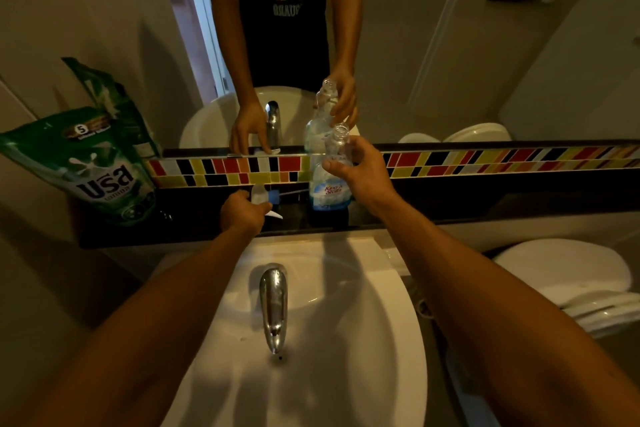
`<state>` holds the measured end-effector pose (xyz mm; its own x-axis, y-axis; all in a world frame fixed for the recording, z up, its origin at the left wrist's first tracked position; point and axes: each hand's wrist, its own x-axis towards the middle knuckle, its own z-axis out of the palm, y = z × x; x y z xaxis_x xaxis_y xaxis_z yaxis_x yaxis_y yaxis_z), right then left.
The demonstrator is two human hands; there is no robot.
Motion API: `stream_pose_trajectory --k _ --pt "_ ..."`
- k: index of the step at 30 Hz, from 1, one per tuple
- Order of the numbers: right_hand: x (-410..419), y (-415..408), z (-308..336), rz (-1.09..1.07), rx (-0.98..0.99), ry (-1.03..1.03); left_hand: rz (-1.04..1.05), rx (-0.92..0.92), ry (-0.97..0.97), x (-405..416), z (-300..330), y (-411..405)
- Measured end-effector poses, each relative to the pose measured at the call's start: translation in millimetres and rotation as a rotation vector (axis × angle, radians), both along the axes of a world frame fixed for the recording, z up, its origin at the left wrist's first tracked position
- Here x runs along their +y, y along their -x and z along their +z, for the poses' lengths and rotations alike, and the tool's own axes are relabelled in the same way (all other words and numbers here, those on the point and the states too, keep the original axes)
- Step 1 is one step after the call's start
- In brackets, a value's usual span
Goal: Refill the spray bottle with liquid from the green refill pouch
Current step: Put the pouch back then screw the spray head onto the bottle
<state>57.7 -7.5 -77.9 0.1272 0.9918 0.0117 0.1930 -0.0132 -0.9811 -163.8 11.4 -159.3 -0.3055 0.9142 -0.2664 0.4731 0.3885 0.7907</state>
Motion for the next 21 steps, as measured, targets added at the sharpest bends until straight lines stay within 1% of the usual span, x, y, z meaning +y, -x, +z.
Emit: stream_pose_trajectory --k 3,5,10,14,17,21 --pt "1 -4 2 0.058 -0.018 0.013 0.019 -0.049 0.03 1 1 1" --pt "1 -6 5 0.095 -0.03 0.029 0.034 -0.076 0.006 -1 3 3" --pt "-1 -8 9 0.118 -0.066 0.036 0.073 -0.167 -0.132 -8 23 22" --pt "-10 -7 12 0.105 -0.083 0.008 0.099 -0.225 -0.265 -15 53 43" --pt "-21 -4 15 0.096 -0.098 -0.026 0.108 -0.331 -0.326 -18 80 54" --pt "-37 -4 29 0.134 -0.134 -0.037 0.128 -0.493 -0.381 -27 120 64"
